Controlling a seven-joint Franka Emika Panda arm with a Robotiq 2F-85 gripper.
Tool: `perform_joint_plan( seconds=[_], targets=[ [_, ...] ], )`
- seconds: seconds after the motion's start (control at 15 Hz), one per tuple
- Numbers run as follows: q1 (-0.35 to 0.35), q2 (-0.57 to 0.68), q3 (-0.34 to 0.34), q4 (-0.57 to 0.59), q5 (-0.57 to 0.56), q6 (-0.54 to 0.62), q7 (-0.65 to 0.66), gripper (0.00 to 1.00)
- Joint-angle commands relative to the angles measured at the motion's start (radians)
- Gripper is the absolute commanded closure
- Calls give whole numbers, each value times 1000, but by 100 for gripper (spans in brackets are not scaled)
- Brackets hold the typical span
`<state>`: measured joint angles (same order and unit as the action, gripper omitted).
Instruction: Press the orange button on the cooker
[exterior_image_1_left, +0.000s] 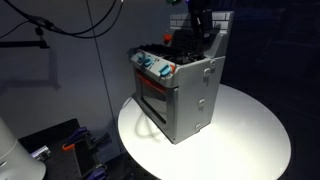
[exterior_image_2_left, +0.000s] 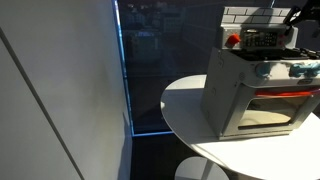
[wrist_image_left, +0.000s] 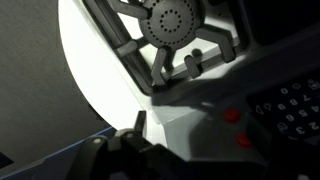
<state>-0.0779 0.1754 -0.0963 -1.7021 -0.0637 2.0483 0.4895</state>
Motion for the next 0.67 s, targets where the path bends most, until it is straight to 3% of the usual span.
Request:
perform_joint_plan(
  seconds=[0.0, 0.6],
  targets=[
    [5, -1, -11, 21, 16, -26, 17, 0],
    [4, 17, -15, 37, 18, -21, 16, 0]
  ],
)
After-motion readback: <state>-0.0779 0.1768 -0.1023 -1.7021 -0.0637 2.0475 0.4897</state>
